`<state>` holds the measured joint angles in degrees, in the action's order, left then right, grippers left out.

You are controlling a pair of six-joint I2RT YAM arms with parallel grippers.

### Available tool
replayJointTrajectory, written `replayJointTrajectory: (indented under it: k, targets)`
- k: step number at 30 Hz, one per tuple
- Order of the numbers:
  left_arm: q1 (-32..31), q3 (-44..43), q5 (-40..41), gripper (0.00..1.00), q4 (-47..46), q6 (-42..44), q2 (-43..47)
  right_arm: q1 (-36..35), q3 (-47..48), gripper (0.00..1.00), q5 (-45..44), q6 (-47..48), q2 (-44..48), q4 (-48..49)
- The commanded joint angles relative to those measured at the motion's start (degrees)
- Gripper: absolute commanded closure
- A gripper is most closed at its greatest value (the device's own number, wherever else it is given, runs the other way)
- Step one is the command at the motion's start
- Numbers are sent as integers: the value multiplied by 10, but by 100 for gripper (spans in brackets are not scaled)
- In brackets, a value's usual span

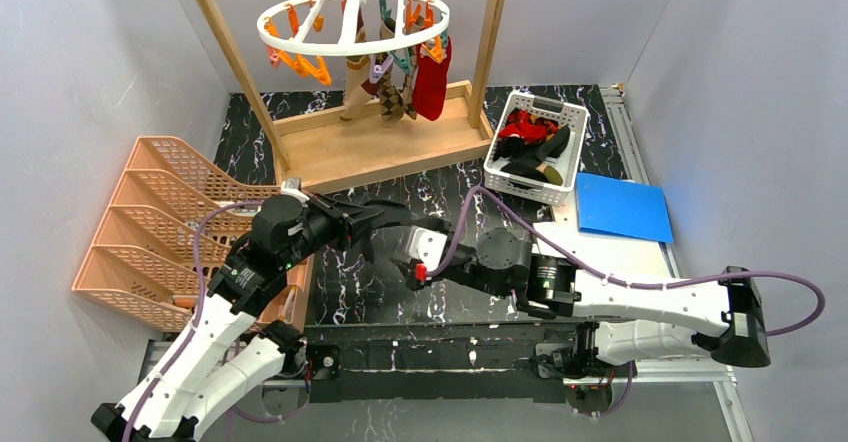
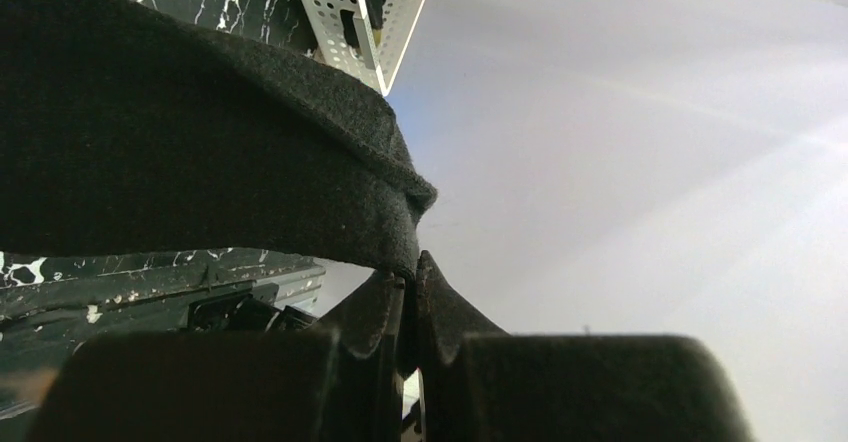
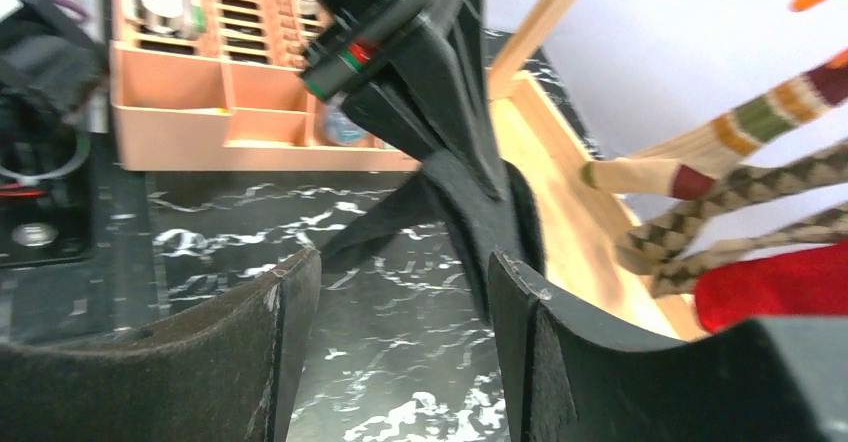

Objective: Clip the socks to the hanger
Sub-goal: Pick up the sock from the bin.

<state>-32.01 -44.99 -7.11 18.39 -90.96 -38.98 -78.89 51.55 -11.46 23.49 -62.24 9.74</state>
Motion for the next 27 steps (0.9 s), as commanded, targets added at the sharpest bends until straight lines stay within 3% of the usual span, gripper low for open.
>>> replayJointTrajectory:
  k: [1,9,18,27]
  targets:
    - [-2,-36,41,100,61,-11,19,-1,-6,31,-81,104,-6,138]
    - [-2,-50,42,100,73,-12,29,-1,15,34,-84,176,-54,137]
    - [-2,-57,42,100,80,-7,38,-1,59,44,-91,205,-104,109]
    - [-2,-64,49,100,86,-2,43,-1,84,87,-89,210,-107,54]
